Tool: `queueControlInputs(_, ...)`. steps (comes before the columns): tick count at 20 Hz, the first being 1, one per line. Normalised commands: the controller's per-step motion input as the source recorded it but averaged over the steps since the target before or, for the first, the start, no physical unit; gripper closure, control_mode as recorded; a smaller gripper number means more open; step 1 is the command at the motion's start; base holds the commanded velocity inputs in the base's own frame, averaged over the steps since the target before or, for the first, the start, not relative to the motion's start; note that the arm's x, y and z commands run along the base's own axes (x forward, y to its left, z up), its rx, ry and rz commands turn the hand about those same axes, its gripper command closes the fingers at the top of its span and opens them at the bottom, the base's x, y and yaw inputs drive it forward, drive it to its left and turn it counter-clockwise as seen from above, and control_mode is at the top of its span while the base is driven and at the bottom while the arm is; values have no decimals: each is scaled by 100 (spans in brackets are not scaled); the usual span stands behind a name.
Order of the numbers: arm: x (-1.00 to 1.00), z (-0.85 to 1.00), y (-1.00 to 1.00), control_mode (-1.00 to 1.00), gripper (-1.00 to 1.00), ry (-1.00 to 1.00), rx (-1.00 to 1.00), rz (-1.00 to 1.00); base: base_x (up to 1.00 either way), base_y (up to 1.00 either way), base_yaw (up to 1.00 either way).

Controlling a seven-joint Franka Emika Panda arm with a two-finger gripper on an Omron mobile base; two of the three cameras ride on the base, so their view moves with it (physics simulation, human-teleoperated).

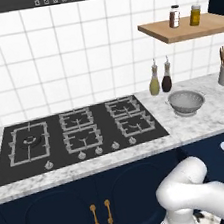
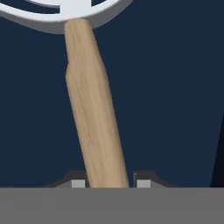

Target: Pick the pizza cutter from the drawer and place it on the counter.

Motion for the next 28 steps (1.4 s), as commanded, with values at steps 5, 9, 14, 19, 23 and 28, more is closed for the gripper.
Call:
queueControlInputs(5,0,100,-6,-100,100,-8,0,-9,0,0,0)
queueControlInputs(9,17,100,-12,-100,100,7,0,-16,0,0,0)
queueControlInputs(14,46,100,-10,-100,100,4,1,-16,0,0,0)
queueControlInputs(19,66,60,0,-100,100,7,1,-12,0,0,0)
queueControlInputs(23,100,15,6,-100,100,9,0,0,0,0,0)
queueControlInputs(28,100,0,-9,-100,100,9,0,-7,0,0,0)
